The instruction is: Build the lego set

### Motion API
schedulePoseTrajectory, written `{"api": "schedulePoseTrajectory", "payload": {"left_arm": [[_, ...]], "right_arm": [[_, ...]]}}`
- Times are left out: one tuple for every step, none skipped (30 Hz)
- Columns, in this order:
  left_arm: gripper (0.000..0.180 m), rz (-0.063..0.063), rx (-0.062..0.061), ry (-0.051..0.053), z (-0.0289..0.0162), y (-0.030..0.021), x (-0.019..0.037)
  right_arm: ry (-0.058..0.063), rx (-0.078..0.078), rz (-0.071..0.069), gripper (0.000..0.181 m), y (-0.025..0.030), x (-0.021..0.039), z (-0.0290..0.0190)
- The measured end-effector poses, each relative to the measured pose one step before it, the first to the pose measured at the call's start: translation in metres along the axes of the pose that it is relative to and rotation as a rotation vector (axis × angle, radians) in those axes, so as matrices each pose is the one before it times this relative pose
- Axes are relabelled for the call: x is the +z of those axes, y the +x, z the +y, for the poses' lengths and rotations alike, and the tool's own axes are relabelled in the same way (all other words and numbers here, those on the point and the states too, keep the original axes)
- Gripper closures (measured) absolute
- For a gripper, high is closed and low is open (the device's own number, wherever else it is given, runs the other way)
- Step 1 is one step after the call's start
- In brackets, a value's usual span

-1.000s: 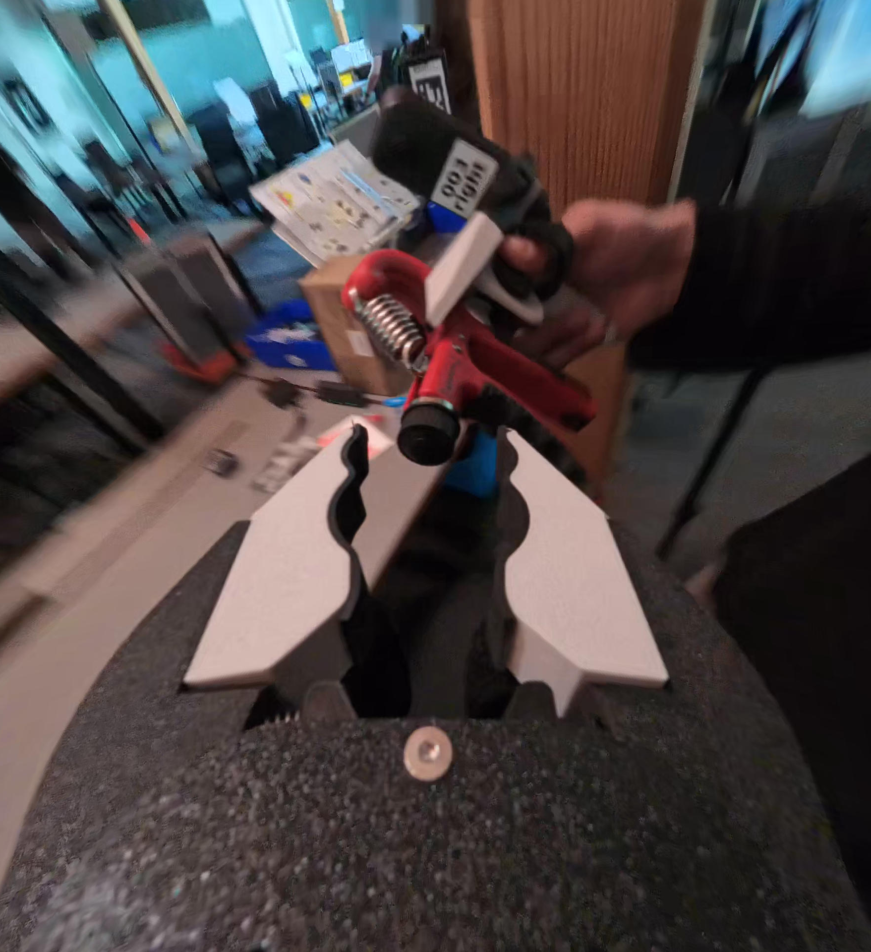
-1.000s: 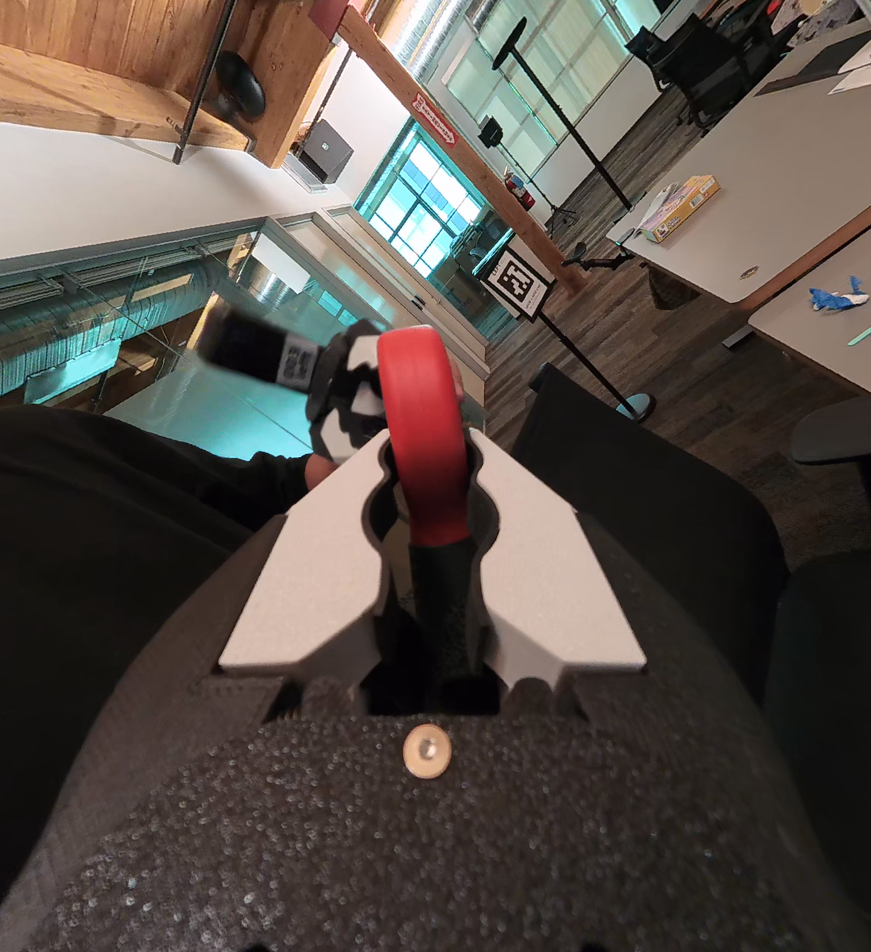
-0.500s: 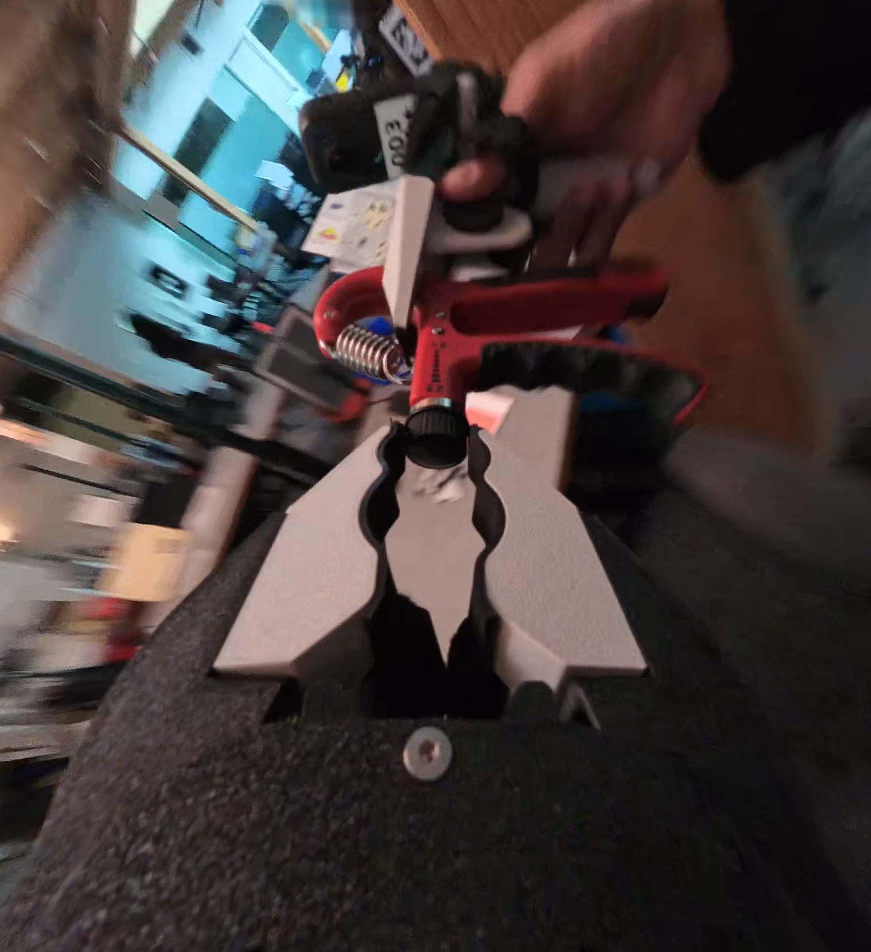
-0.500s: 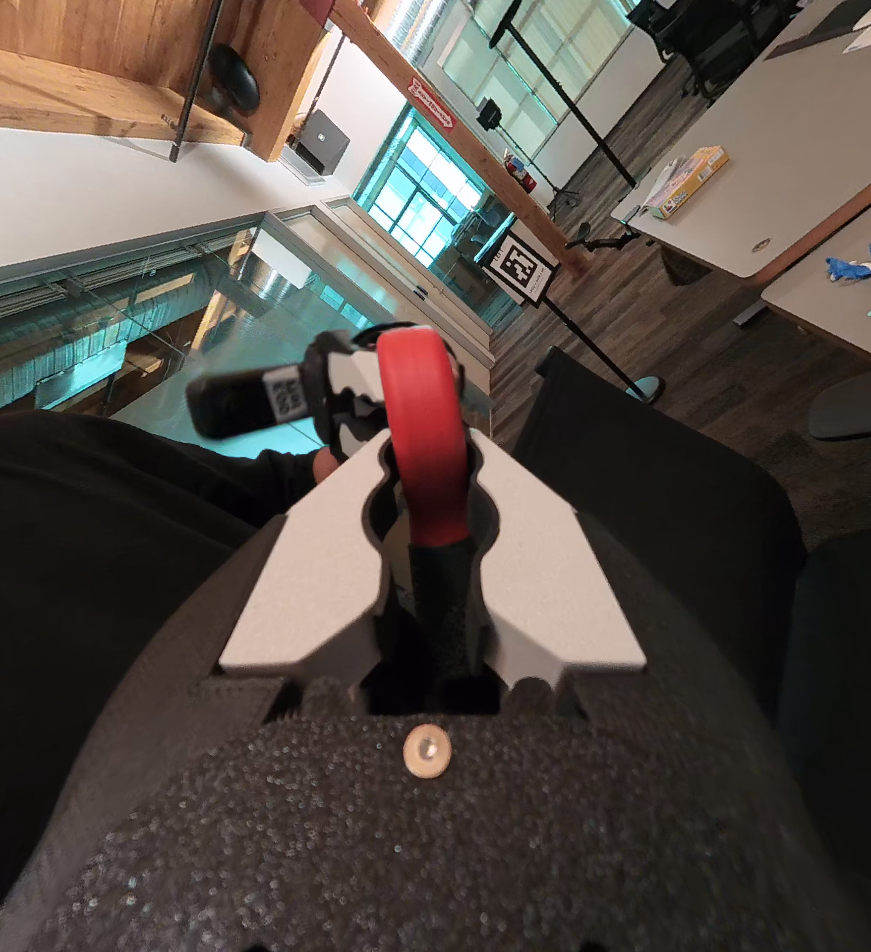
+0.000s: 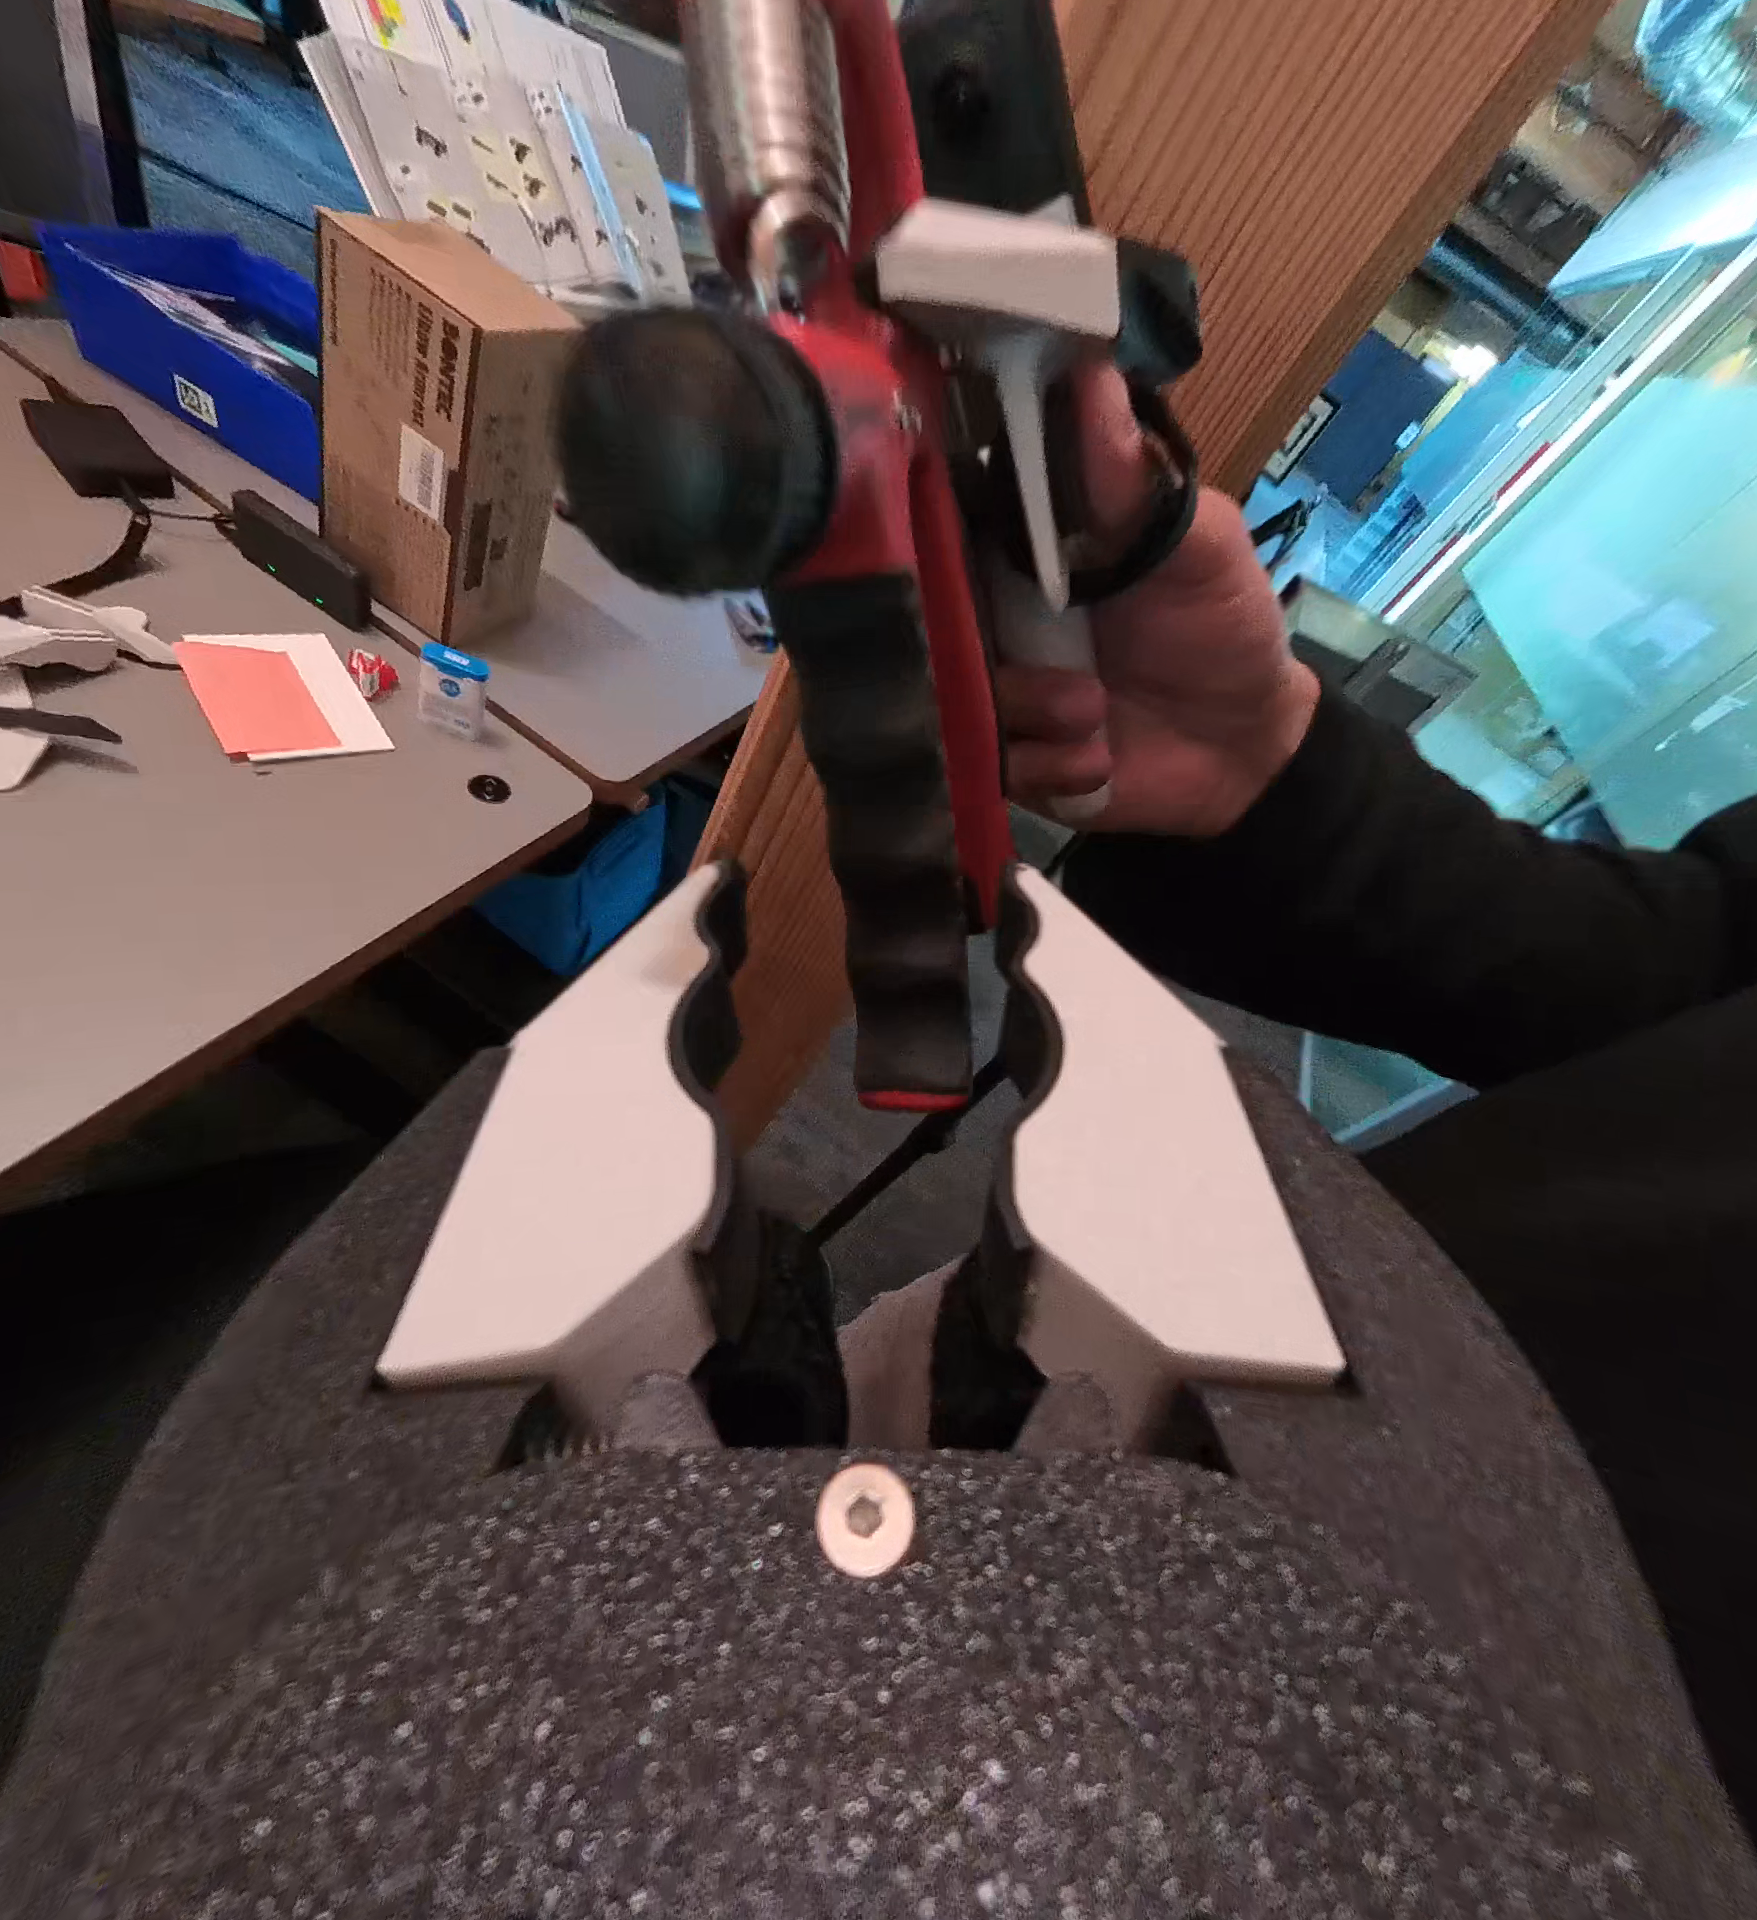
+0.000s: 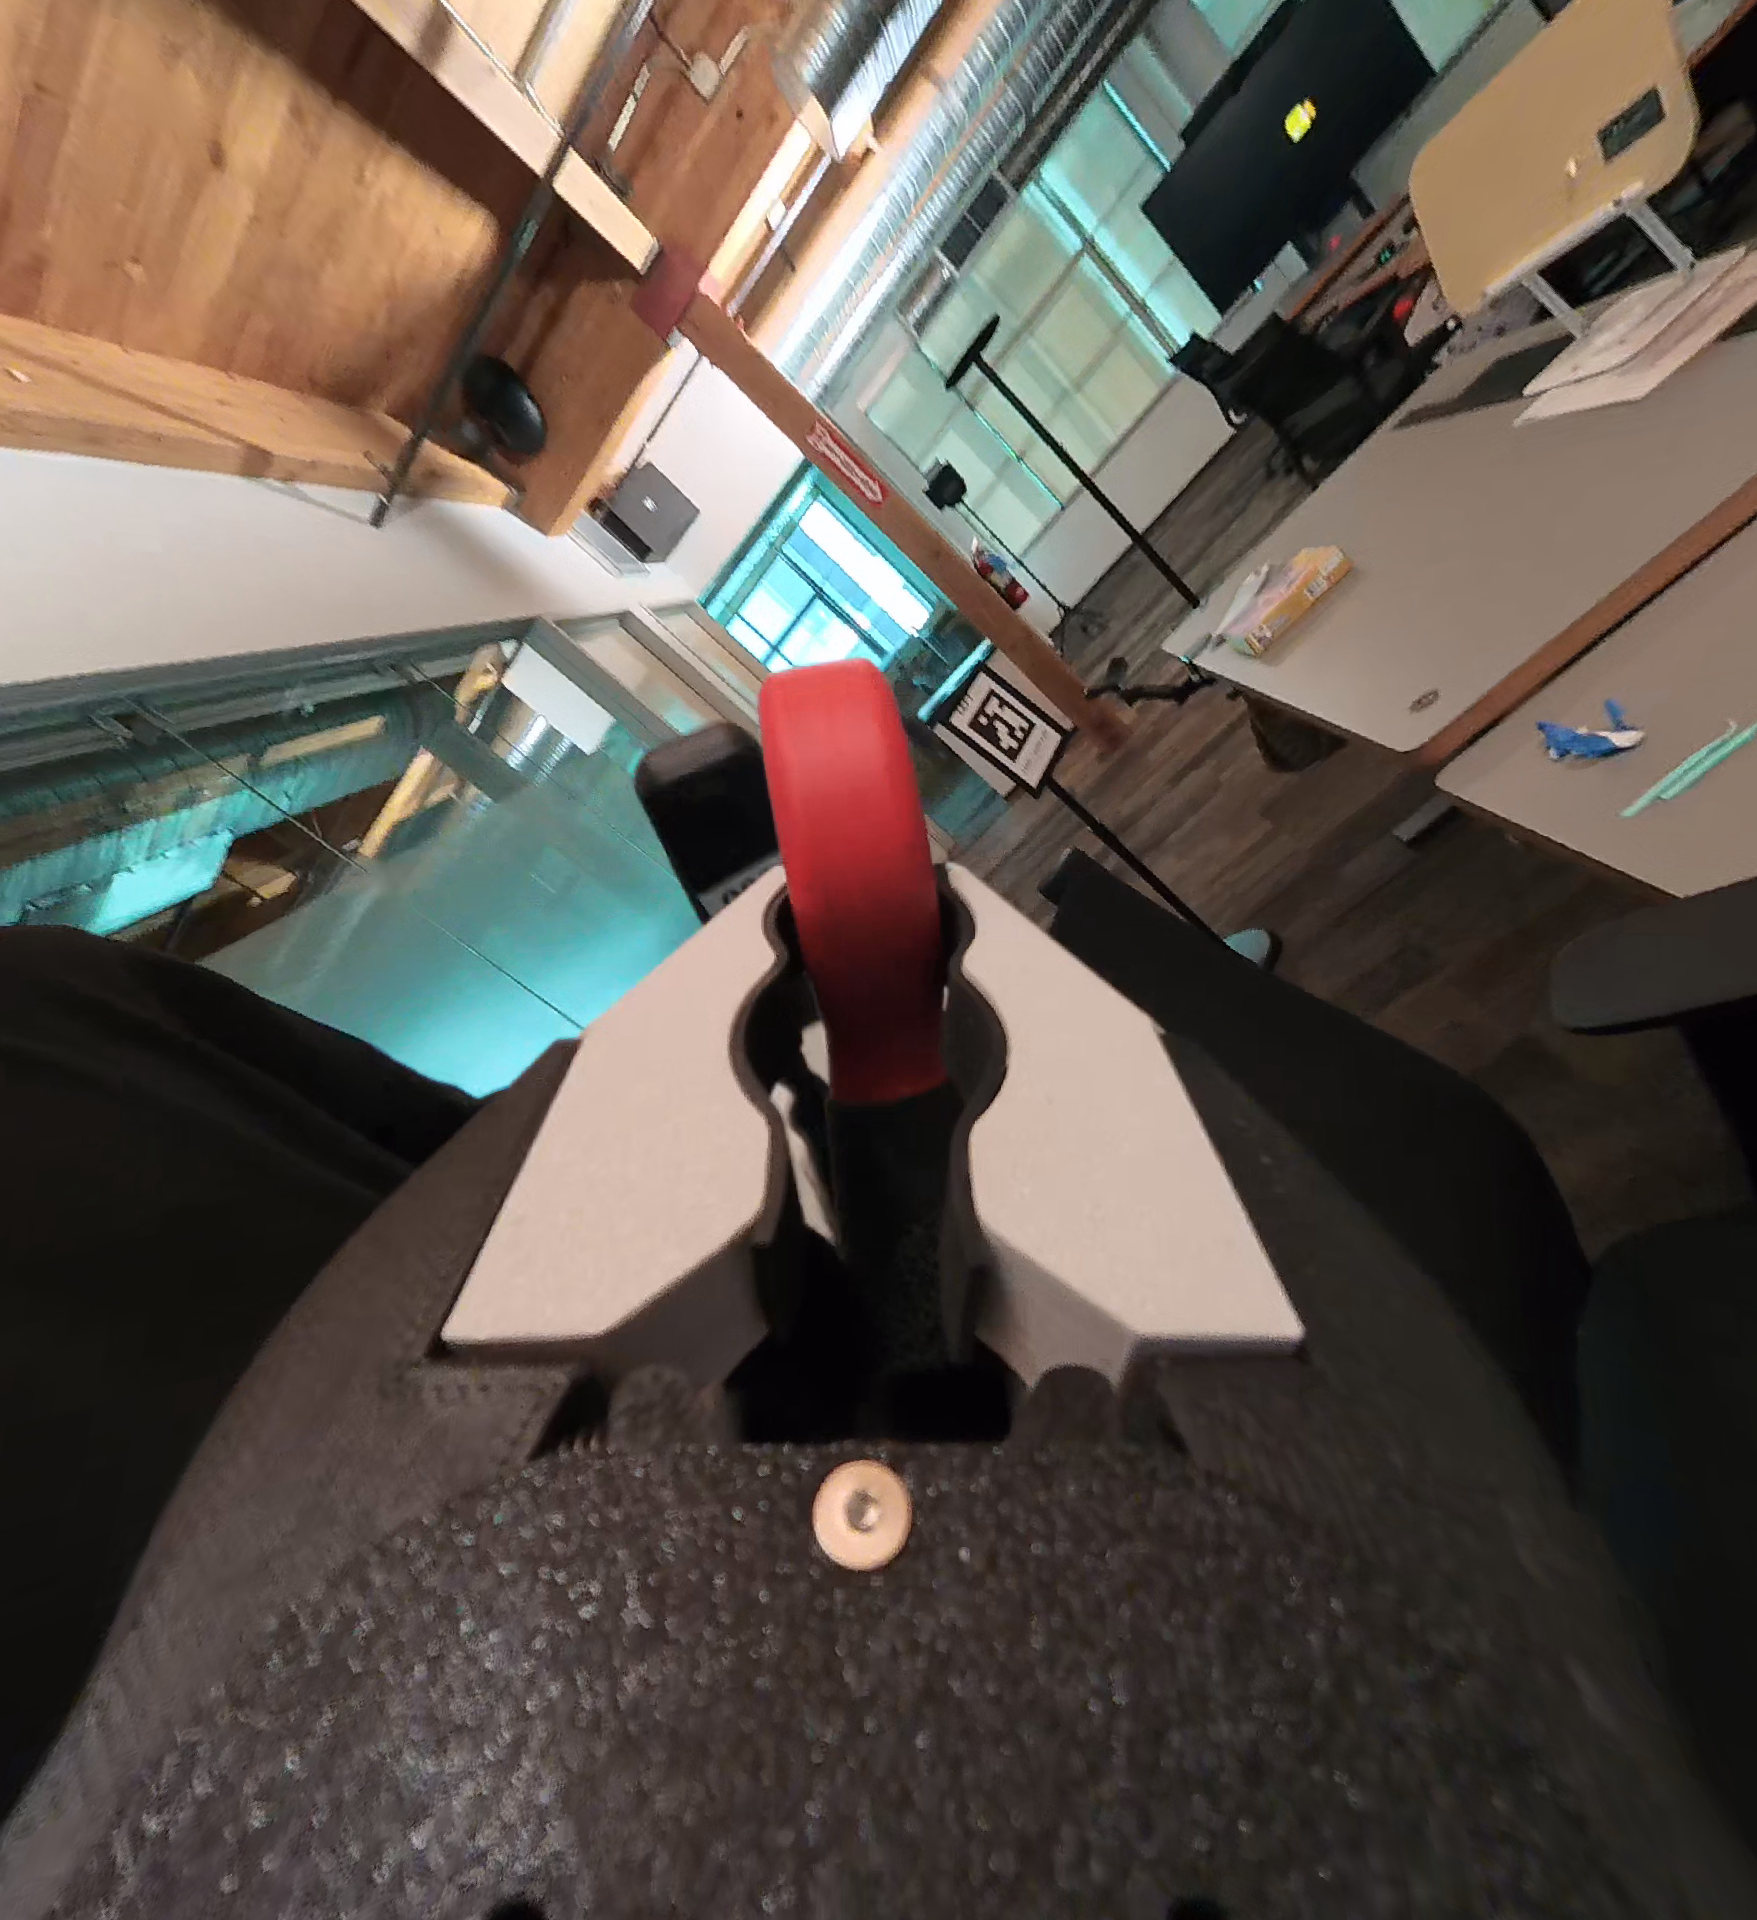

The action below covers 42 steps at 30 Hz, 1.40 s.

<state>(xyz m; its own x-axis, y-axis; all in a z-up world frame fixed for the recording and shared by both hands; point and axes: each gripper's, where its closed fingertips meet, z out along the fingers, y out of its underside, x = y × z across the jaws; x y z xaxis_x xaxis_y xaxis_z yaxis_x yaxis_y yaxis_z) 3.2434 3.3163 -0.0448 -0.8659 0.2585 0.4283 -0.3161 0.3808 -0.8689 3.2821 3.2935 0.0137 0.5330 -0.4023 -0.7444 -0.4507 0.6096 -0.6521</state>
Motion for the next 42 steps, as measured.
{"api": "schedulePoseTrajectory", "payload": {"left_arm": [[0.146, -0.0043, 0.0187, -0.0086, 0.00437, 0.00087, 0.00551], [0.155, 0.003, 0.015, 0.0, 0.00163, 0.00277, 0.00375], [0.155, 0.0074, 0.0003, 0.0013, 0.0005, 0.0022, 0.00232], [0.156, 0.0098, -0.018, 0.0039, -0.00022, 0.00071, 0.00072], [0.157, 0.014, -0.0342, 0.0093, -0.00158, 0.00009, -0.00104], [0.158, 0.0165, -0.0312, 0.0137, -0.00096, 0.00028, -0.00076], [0.158, 0.0318, -0.0196, 0.0156, -0.0014, 0.00237, 0.00014], [0.158, 0.0492, -0.0283, 0.0107, -0.00108, 0.00467, -0.00045], [0.158, 0.0559, -0.0372, 0.0146, -0.00161, 0.00482, -0.00082], [0.158, 0.0556, -0.0357, 0.0216, -0.00251, 0.00491, -0.00116], [0.158, 0.0551, -0.033, 0.0143, -0.00156, 0.00489, -0.00112], [0.158, 0.0512, -0.0235, 0.0027, -0.00006, 0.00474, -0.00043], [0.158, 0.0471, -0.0107, -0.004, 0.00118, 0.00436, 0.00074], [0.158, 0.0462, -0.0062, -0.0053, 0.0011, 0.00523, 0.00077], [0.158, 0.0391, -0.0083, 0.0045, -0.00061, 0.00483, 0.00068], [0.158, 0.0314, -0.0178, 0.0101, -0.0015, 0.00302, 0.00064], [0.158, 0.0315, -0.0285, 0.0103, -0.00155, 0.00209, 0.0005], [0.158, 0.0301, -0.0336, 0.0059, -0.0004, 0.00122, 0.00057], [0.158, 0.0274, -0.0333, 0.0058, 0.00046, 0.00055, 0.00082], [0.158, 0.0311, -0.033, 0.0187, -0.00047, -0.00072, 0.00072], [0.158, 0.0262, -0.0296, 0.0232, -0.00139, 0.00044, 0.00075], [0.158, 0.0087, -0.0162, 0.0129, -0.00042, -0.00036, 0.00116], [0.158, -0.0116, 0.0047, 0.0119, -0.00074, -0.00198, 0.00035], [0.158, -0.0233, 0.0126, 0.017, -0.00281, -0.00278, -0.00076], [0.158, -0.034, 0.0161, 0.0161, -0.00403, -0.00377, -0.00142], [0.159, -0.0454, 0.0262, 0.0048, -0.00357, -0.00467, -0.00138], [0.159, -0.0514, 0.0437, -0.0056, -0.002, -0.00495, -0.00126], [0.158, -0.0527, 0.0555, -0.0095, -0.00123, -0.00477, -0.00159], [0.152, -0.0493, 0.0575, -0.0038, -0.00243, -0.00299, -0.00265], [0.142, -0.0419, 0.0522, 0.0054, -0.0041, -0.00178, -0.00364], [0.132, -0.0443, 0.0471, 0.0015, -0.00393, -0.00216, -0.00378], [0.122, -0.0502, 0.0566, -0.0222, -0.001, -0.00169, -0.00252], [0.11, -0.0524, 0.068, -0.0433, 0.0025, -0.00114, -0.00064], [0.101, -0.0515, 0.0699, -0.0544, 0.00497, -0.00067, 0.00109], [0.088, -0.0542, 0.062, -0.06, 0.00631, -0.00104, 0.0032], [0.078, -0.0597, 0.0506, -0.0607, 0.00672, -0.0029, 0.00443], [0.073, -0.0542, 0.0416, -0.0544, 0.00587, -0.00246, 0.00513], [0.066, -0.0362, 0.033, -0.0468, 0.00516, -0.00059, 0.0053], [0.063, -0.0305, 0.0245, -0.0422, 0.00435, -0.0008, 0.00493], [0.063, -0.0296, 0.0183, -0.0312, 0.00301, -0.00149, 0.00432], [0.064, -0.0199, 0.0115, -0.0208, 0.00193, -0.00093, 0.00377], [0.068, -0.0114, 0.0025, -0.0142, 0.00126, -0.00011, 0.00322]], "right_arm": [[0.0165, 0.0093, -0.0042, 0.159, -0.00053, 0.00006, 0.00032], [0.0123, 0.0055, 0.0051, 0.159, 0.00163, 0.00003, 0.0003], [0.0067, 0.004, 0.001, 0.159, 0.00059, -0.00093, 0.00082], [0.0082, 0.0072, -0.0026, 0.159, 0.00051, -0.00238, -0.00055], [0.0044, 0.0052, -0.0062, 0.16, -0.00039, -0.00253, -0.00003], [0.0051, -0.0028, -0.0063, 0.159, -0.00174, -0.00228, -0.00068], [0.0006, -0.009, -0.0192, 0.153, -0.00305, -0.00141, -0.00074], [-0.0062, -0.003, -0.0351, 0.145, -0.00603, -0.00336, -0.00099], [-0.0115, -0.0043, -0.0466, 0.136, -0.00692, -0.00173, 0.00218], [-0.0162, -0.0151, -0.04, 0.125, -0.00507, -0.00198, 0.00406], [-0.0189, -0.0211, -0.0299, 0.117, -0.00275, -0.0025, 0.00598], [-0.0208, -0.0085, -0.0348, 0.111, -0.00276, -0.0016, 0.00748], [-0.0323, 0.0112, -0.0458, 0.104, -0.00468, 0.00179, 0.01039], [-0.0284, 0.0192, -0.0451, 0.098, -0.00422, 0.00187, 0.008], [-0.0106, 0.0091, -0.0515, 0.094, -0.00455, 0.00204, 0.00518], [0.0143, 0.0048, -0.057, 0.091, -0.00625, 0.00194, 0.00112], [0.0199, 0.0081, -0.0546, 0.091, -0.00548, 0.00217, 0.00022], [0.0095, 0.0014, -0.0425, 0.092, -0.00456, 0.00291, 0.00077], [0.0078, -0.0249, -0.0307, 0.1, -0.00533, 0.0025, -0.00093], [0.0057, -0.0342, -0.0011, 0.104, -0.00107, 0.00254, -0.00067], [0.001, -0.0257, 0.0132, 0.106, 0.00094, 0.0019, -0.00124], [-0.0172, -0.0213, 0.0436, 0.111, 0.00527, 0.0013, 0.0005], [-0.0197, -0.0066, 0.0441, 0.116, 0.00558, 0.00089, 0.00011], [-0.0066, 0.0147, 0.0215, 0.117, 0.00379, -0.00018, -0.00167], [0.0062, 0.0245, 0.0384, 0.118, 0.00613, -0.00058, -0.00247], [0.0047, 0.0086, 0.0366, 0.118, 0.00542, -0.00083, -0.0017], [-0.0006, -0.0141, 0.0288, 0.118, 0.00374, -0.00034, -0.00036], [-0.0041, -0.0136, 0.0258, 0.118, 0.00329, 0.00024, -0.00004], [-0.0075, -0.0072, 0.0254, 0.118, 0.00326, -0.00004, 0.00029], [-0.0098, -0.008, 0.0321, 0.118, 0.00427, -0.00039, 0.00024], [-0.0083, -0.0109, 0.0332, 0.118, 0.00439, -0.00066, 0.00037], [-0.0084, -0.0091, 0.0358, 0.118, 0.00507, -0.00096, 0.00005], [-0.0101, -0.0095, 0.051, 0.118, 0.00709, -0.00082, 0.00038], [-0.0156, -0.016, 0.0564, 0.118, 0.00712, 0.00009, 0.00081], [-0.0162, -0.0136, 0.0455, 0.118, 0.0058, 0.00107, 0.00146], [-0.0126, -0.0151, 0.0355, 0.118, 0.00392, 0.00148, 0.00096], [-0.013, -0.0182, 0.0292, 0.118, 0.00155, 0.00285, 0.00028], [-0.0131, -0.0172, 0.0276, 0.118, 0.00189, 0.00249, 0.00076], [-0.0102, -0.0155, 0.0188, 0.118, 0.00029, 0.00262, 0.00028], [-0.0118, -0.0108, 0.0123, 0.118, 0.00009, 0.00269, 0.00064], [-0.0099, -0.0045, 0.0086, 0.118, -0.00002, 0.00248, 0.0007], [-0.0107, 0.0014, 0.007, 0.118, 0.00016, 0.00266, 0.00116]]}}
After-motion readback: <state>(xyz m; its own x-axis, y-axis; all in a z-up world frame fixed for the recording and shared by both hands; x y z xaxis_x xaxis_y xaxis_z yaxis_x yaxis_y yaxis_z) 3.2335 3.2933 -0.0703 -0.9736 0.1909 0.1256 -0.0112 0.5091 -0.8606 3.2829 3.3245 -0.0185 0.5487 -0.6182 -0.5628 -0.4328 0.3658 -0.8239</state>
